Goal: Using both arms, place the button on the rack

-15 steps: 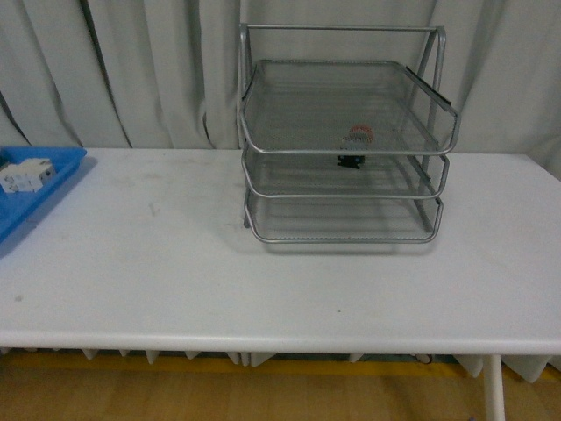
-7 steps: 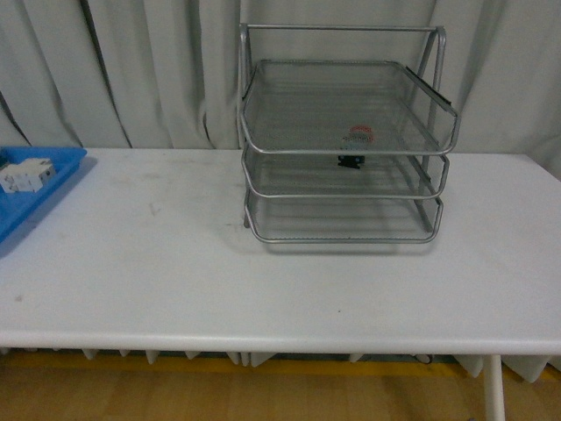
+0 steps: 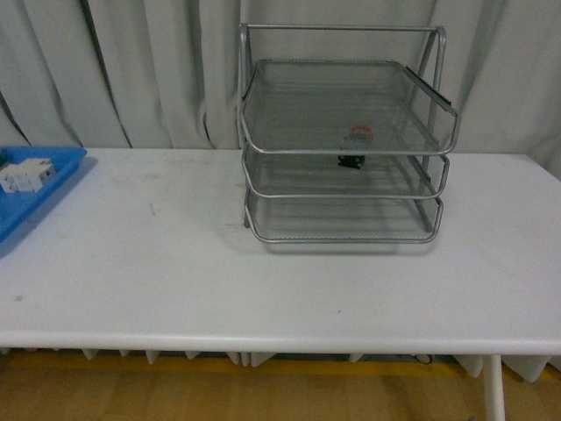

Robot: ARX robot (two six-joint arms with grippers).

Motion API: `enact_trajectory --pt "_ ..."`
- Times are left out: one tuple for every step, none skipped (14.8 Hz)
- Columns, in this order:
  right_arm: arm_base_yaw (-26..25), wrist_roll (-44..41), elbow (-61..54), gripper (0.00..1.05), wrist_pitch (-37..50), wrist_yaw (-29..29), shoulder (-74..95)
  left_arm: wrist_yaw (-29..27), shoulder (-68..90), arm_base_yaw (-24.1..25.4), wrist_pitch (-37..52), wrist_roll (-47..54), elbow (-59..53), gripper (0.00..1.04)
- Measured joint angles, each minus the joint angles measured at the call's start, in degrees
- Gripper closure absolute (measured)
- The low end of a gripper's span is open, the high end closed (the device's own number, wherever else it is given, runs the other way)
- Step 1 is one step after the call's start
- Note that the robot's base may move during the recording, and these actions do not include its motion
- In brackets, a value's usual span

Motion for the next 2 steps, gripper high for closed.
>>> enact_trajectory --pt "0.0 0.0 0.0 0.06 0.0 0.0 0.0 0.0 0.0 0.0 0.0 0.0 0.0 0.07" --pt "0.0 0.0 0.0 0.06 0.0 0.0 0.0 0.0 0.0 0.0 0.0 0.0 0.0 0.07"
